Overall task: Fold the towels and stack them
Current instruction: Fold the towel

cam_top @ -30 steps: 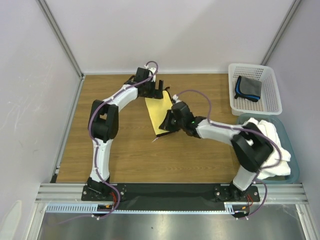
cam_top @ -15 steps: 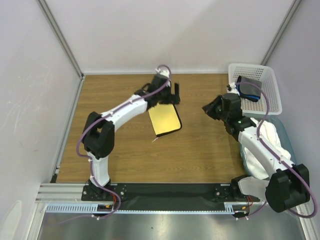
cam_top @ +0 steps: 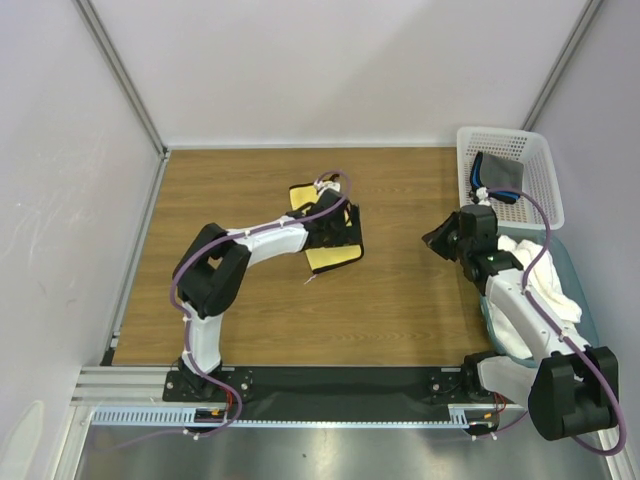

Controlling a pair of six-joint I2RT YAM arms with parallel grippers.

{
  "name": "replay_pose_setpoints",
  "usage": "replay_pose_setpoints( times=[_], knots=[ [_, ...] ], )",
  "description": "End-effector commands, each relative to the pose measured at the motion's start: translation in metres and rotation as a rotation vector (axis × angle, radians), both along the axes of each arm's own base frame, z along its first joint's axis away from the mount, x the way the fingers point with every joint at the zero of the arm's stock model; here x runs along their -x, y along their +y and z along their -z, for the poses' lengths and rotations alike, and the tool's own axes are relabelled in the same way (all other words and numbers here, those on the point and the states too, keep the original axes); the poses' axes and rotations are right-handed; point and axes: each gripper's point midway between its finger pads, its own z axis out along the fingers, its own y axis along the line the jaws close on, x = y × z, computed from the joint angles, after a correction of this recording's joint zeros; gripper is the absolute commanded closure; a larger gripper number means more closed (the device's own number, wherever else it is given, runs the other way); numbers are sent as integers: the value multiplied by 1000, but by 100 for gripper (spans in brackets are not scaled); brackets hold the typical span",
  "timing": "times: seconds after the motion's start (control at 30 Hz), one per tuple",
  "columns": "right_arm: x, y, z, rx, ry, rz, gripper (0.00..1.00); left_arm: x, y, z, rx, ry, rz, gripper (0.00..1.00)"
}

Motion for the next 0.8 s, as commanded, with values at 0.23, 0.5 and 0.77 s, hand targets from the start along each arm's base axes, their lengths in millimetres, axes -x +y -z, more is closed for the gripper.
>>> replay_pose_setpoints(
  times=[0.23, 0.5, 0.77],
  knots=[
    [-3, 0, 9, 11, -1, -15, 100, 44, 34, 33, -59, 112, 73, 2],
    [-3, 0, 18, 17, 14, -15, 100, 55, 103, 27, -205, 168, 52, 4],
    [-4, 4, 26, 14, 25, -38, 100, 55, 195, 35, -497, 241, -34, 7]
  ],
)
